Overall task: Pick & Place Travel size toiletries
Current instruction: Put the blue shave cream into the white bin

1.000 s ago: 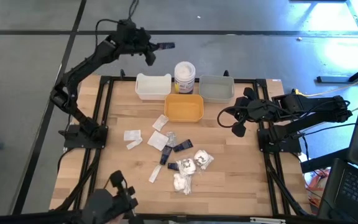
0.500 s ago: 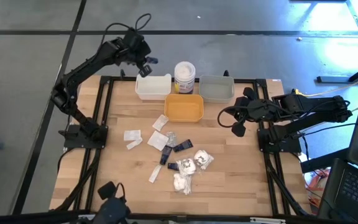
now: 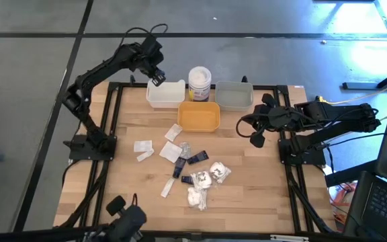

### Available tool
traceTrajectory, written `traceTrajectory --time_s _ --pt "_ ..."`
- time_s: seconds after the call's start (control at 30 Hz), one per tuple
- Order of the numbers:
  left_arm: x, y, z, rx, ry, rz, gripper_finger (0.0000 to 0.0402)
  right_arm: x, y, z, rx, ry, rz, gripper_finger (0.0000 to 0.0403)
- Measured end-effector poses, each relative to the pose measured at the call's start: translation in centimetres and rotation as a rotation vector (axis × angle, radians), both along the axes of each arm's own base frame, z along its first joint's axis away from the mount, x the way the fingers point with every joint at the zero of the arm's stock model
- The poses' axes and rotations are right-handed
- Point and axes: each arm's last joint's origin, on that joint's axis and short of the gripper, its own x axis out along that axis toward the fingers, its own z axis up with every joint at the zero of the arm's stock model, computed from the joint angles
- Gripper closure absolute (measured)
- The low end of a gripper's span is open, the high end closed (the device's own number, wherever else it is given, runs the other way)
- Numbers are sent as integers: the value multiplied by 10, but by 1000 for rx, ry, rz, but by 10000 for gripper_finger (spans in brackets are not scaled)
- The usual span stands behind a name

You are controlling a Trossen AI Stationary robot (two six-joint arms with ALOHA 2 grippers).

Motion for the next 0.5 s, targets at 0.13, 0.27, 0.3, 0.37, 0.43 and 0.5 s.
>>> traceTrajectory --time_s 0.13,0.27,0.3,0.37,0.43,0.5 --pt "4 5 -7 -68 51 10 399 0 -3 0 4 2 -8 399" --pt "4 4 -15 -141 93 13 399 1 -5 0 2 4 -17 389" --pt "4 4 -17 -155 105 14 399 1 -6 0 2 4 -20 386" --pt "3 3 -20 -186 128 22 399 1 -7 0 2 5 -27 383" --pt "4 2 -24 -214 132 20 399 1 -8 0 2 5 -31 384" --pt "5 3 -26 -222 127 20 399 1 -8 0 2 4 -33 390"
